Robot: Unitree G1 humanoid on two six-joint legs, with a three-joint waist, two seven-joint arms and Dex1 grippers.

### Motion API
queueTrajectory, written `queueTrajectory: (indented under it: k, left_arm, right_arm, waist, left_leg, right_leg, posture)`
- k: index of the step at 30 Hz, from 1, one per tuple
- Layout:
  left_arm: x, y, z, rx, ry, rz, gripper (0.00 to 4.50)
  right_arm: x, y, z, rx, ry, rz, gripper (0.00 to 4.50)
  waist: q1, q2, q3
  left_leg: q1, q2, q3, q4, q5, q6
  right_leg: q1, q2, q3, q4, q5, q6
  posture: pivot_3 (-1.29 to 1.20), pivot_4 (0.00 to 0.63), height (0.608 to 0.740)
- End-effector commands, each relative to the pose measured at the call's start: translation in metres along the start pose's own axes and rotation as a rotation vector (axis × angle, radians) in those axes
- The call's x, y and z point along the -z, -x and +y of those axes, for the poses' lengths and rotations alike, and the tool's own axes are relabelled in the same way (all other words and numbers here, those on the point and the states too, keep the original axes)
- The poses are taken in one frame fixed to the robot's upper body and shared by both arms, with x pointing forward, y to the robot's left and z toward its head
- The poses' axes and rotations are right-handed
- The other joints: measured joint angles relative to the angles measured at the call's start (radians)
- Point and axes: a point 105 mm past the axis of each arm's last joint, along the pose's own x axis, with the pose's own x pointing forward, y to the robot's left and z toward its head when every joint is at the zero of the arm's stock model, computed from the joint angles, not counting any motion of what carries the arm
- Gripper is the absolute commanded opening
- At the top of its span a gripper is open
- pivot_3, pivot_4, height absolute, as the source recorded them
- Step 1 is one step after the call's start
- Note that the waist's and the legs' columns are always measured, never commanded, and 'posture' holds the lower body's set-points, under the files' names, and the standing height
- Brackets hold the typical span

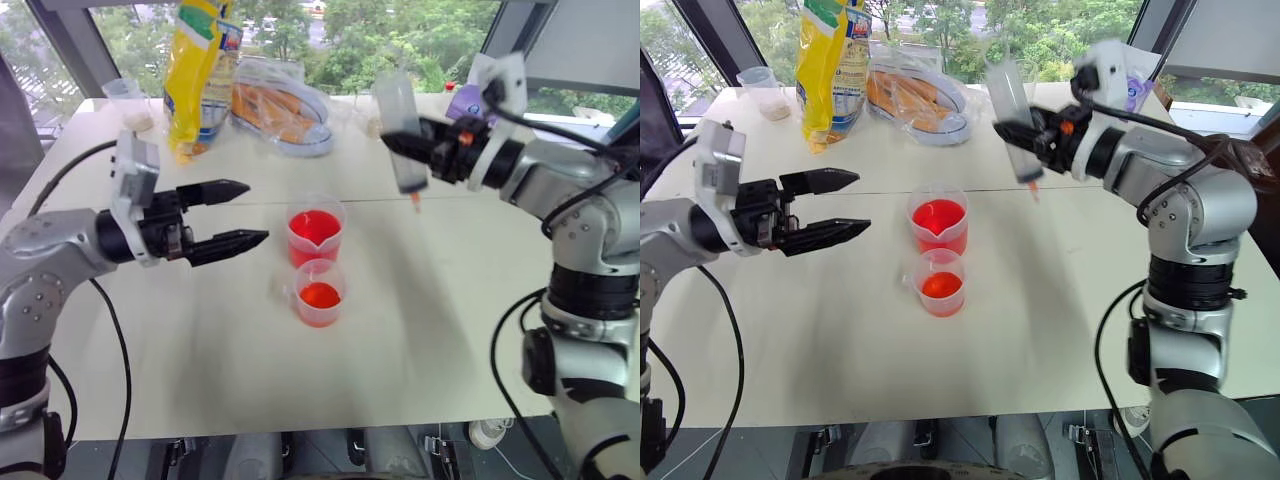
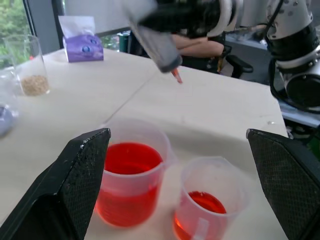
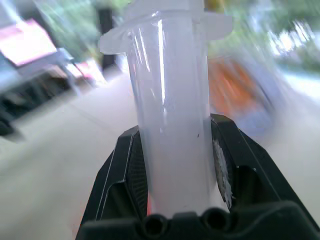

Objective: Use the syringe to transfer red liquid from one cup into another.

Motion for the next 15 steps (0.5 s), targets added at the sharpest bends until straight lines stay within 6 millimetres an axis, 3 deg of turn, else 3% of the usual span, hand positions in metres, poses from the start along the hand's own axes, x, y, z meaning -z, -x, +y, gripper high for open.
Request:
queueTrajectory:
  k: [1,6,15]
  left_arm:
    - [-0.019,0.001,0.004,0.005,-0.068,-0.015,4.5]
    - [-0.027,0.002,0.007,0.007,-0.081,-0.011,4.5]
    - [-0.048,-0.006,0.017,-0.003,-0.097,-0.056,4.5]
  right_arm:
    - [-0.033,-0.018,0.017,-0.079,-0.028,-0.347,1.39]
    - [-0.006,-0.036,0.029,-0.091,-0.105,-0.501,1.39]
    - [0.063,-0.048,0.051,-0.121,-0.063,-0.445,1.39]
  waist:
    - [-0.003,0.0,0.0]
    - [0.001,0.0,0.0]
    - [-0.003,0.0,0.0]
  left_leg:
    - [0.0,0.0,0.0,0.0,0.0,0.0]
    - [0.0,0.0,0.0,0.0,0.0,0.0]
    - [0.0,-0.001,-0.001,0.0,0.0,-0.001]
  right_leg:
    - [0.0,0.0,0.0,0.0,0.0,0.0]
    - [0.0,0.0,0.0,0.001,0.0,0.0]
    - [0.0,-0.001,0.0,0.001,0.0,0.0]
  posture:
    - [0.0,0.15,0.74]
    - [0.0,0.15,0.74]
    - [0.0,0.15,0.74]
